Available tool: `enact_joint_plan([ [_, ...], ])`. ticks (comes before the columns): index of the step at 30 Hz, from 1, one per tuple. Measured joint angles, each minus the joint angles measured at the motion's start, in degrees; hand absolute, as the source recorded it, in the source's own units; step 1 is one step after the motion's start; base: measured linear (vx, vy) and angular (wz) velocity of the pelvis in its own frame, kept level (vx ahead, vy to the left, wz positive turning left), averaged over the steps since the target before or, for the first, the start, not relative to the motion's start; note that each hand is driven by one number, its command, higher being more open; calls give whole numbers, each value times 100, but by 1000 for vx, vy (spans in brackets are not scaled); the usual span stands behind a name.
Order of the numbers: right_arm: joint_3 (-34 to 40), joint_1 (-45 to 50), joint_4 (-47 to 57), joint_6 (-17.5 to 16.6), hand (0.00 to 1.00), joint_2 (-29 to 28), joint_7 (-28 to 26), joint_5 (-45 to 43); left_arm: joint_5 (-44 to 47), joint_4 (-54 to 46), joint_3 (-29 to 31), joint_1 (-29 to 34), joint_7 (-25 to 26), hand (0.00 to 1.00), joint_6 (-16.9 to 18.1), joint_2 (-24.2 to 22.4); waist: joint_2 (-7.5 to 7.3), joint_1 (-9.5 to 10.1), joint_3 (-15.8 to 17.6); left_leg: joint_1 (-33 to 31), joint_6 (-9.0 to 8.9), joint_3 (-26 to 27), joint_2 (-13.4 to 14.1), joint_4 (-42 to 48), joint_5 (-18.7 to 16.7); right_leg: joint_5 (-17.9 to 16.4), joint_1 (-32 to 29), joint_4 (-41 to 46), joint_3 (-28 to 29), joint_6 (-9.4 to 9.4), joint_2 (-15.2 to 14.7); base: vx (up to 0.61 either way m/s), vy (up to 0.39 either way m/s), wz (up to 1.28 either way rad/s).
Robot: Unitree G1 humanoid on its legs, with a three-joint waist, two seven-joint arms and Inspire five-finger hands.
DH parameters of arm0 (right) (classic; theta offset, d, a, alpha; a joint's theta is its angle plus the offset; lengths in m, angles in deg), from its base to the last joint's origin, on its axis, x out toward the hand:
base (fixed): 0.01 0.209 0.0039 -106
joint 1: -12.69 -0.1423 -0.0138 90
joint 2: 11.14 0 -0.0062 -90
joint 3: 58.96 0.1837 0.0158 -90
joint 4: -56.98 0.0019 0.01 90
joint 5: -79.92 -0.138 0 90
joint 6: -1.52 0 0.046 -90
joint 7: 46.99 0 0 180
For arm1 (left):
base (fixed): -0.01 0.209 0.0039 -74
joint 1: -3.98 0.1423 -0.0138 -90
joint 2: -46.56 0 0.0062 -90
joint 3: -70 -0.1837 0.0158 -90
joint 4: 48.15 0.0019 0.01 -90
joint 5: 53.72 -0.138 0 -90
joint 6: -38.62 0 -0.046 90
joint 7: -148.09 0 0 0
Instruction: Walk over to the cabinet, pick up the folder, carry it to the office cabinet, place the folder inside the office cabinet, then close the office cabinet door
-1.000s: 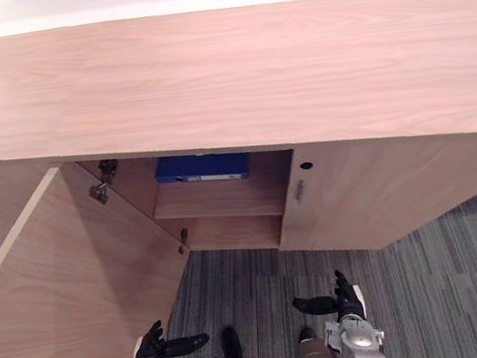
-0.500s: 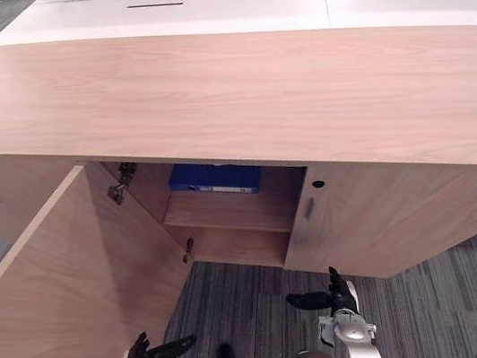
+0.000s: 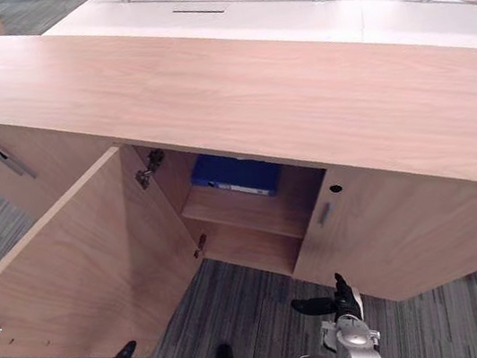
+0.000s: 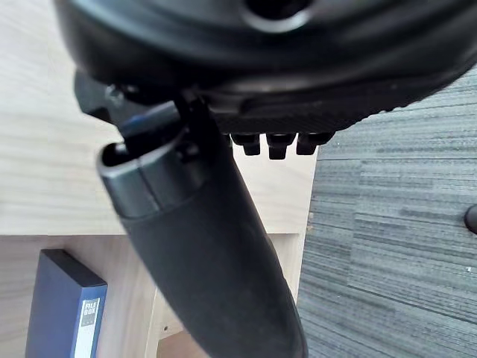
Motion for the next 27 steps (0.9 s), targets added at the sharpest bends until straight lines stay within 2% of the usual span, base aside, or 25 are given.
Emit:
enact_joint_plan([
  [3,53,-55,19,0,100,26,6,0,158,-352,32,-21,75,100,97,1,4,39,18,16,-1,-75,-34,6,-1,10,40,8,70,-6,-25,74,28,21],
  [8,42,-122,88,-2,100,23,-1,0,173,-1013,73,1,126,100,161,8,-5,128,49,166,-1,-72,34,28,-4,109,164,62,291,-136,19,27,16,6],
  [17,26,35,85,18,100,23,-29,-1,154,-1488,76,0,-7,100,216,61,61,139,82,151,41,-41,78,-1,-27,87,95,63,526,-135,57,-75,-7,-6],
  [19,28,71,85,26,100,31,-28,-1,147,-1643,59,-8,-13,100,219,59,27,138,64,91,52,-41,51,-1,9,-1,24,45,546,-68,39,-109,-22,2],
  [21,32,151,86,28,100,47,-28,-1,81,-1856,19,38,-36,100,219,59,39,139,63,84,19,-44,80,-1,44,-45,5,58,534,-117,70,-114,-26,5],
  [27,45,265,86,31,100,48,-32,-1,-20,-2347,-255,364,-80,100,220,24,21,200,51,8,-23,-74,96,3,68,-62,-12,42,475,-65,87,2,-24,5],
])
